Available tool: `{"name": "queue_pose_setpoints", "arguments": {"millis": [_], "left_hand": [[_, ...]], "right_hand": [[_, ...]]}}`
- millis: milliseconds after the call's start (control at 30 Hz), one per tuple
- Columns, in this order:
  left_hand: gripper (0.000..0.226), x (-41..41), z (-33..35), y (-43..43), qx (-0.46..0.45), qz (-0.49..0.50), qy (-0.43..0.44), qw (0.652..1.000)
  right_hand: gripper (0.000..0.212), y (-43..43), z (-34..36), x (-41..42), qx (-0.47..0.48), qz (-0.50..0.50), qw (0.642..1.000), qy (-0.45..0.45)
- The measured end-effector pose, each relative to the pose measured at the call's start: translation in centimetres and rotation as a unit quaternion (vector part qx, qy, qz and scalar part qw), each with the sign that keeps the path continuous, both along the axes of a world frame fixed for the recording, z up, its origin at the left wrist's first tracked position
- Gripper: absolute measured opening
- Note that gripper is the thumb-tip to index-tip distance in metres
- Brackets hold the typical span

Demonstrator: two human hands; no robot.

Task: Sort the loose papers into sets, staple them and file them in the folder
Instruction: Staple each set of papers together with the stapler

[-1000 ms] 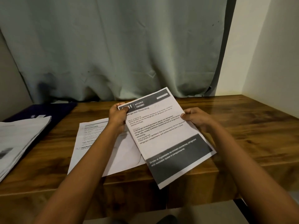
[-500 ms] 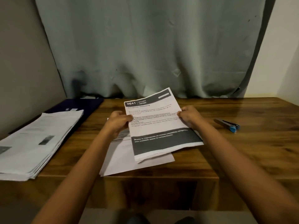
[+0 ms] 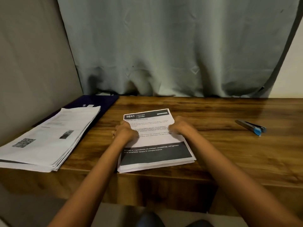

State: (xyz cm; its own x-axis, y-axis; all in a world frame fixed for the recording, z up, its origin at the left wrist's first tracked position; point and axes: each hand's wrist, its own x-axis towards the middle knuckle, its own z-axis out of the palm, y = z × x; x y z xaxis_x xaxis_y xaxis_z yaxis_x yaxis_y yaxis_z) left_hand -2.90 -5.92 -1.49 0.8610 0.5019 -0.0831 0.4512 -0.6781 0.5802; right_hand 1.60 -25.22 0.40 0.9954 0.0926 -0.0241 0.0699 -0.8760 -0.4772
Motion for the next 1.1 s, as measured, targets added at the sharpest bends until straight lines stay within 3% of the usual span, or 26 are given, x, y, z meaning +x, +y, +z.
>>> {"name": "queue_pose_setpoints", "arguments": {"millis": [300, 433, 567, 667, 833, 967, 1100], "left_hand": [[0.021, -0.3, 1.4, 0.6, -0.101, -0.007, -0.068, 0.993], [0.027, -0.6, 1.1, 1.1, -0.176, 0.005, -0.1, 0.979], [0.025, -1.4, 1.5, 1.7, -0.228, -0.027, -0.103, 0.968], [0.016, -2.0, 2.0, 3.3, -0.274, -0.058, -0.106, 0.954], [0.043, -4.0, 5.2, 9.3, -0.269, -0.024, -0.075, 0.96], [0.028, -6.2, 7.7, 14.6, -0.253, -0.041, -0.061, 0.965], [0.009, -7.7, 8.4, 18.5, -0.108, 0.011, -0.071, 0.992]], "right_hand": [[0.032, 0.2, 1.9, -0.9, 0.045, 0.019, 0.996, 0.077], [0.03, 0.5, 1.6, -1.0, 0.139, 0.005, 0.983, 0.123], [0.031, 1.1, 1.6, -1.4, 0.263, -0.006, 0.962, 0.074], [0.032, 1.9, 2.8, -2.1, 0.37, 0.005, 0.927, 0.064], [0.031, 5.1, 4.6, -2.4, 0.489, 0.025, 0.871, 0.05], [0.034, 10.8, 4.5, -2.5, 0.517, 0.046, 0.853, 0.049], [0.035, 17.3, 3.4, -2.6, 0.501, 0.083, 0.858, 0.079]]}}
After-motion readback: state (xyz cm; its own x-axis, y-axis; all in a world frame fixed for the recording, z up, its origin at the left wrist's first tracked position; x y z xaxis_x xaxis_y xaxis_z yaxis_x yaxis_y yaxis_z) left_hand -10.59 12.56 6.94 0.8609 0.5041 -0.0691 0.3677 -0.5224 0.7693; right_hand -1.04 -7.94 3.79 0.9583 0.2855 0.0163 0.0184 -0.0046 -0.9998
